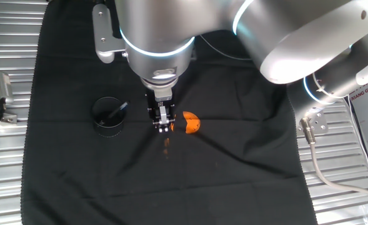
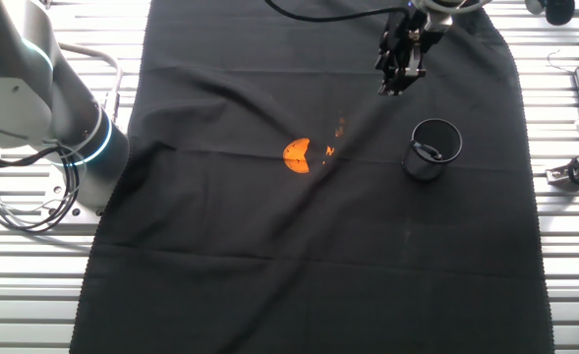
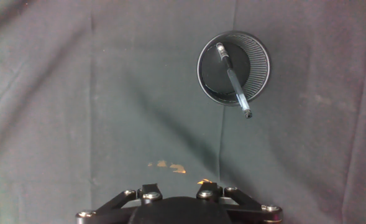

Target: Put the pen into the pen holder

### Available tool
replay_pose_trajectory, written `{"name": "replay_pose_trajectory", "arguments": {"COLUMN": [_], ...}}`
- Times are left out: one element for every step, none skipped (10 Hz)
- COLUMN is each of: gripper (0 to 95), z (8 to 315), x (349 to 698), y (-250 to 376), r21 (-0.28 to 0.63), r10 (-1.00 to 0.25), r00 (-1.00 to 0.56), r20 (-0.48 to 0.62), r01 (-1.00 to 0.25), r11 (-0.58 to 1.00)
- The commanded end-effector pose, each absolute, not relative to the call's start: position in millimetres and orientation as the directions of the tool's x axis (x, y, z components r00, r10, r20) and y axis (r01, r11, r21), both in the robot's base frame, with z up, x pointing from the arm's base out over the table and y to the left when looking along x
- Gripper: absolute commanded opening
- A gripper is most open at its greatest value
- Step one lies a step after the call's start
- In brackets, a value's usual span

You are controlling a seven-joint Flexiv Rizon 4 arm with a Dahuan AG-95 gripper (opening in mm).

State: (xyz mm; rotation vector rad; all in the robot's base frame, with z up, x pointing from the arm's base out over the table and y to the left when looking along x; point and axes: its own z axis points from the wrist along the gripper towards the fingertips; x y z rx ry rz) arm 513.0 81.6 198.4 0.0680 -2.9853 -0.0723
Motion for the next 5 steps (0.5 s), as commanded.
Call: {"name": "replay_pose_trajectory", "arguments": {"gripper": [38.0,38.0,38.0,38.0,38.0], "z": [198.6,198.5,198.5,198.5,198.4], "x": [511.7,511.6,511.6,511.6,511.4], "y": [81.3,81.2,81.2,81.1,81.0], "r21": [0.052,0.054,0.055,0.059,0.061], "r10": [-0.054,-0.059,-0.063,-0.066,-0.066], "r00": [-0.986,-0.985,-0.985,-0.985,-0.985], "r20": [0.157,0.16,0.161,0.161,0.162], "r01": [-0.047,-0.051,-0.054,-0.057,-0.057], "r11": [0.998,0.997,0.997,0.997,0.997]}}
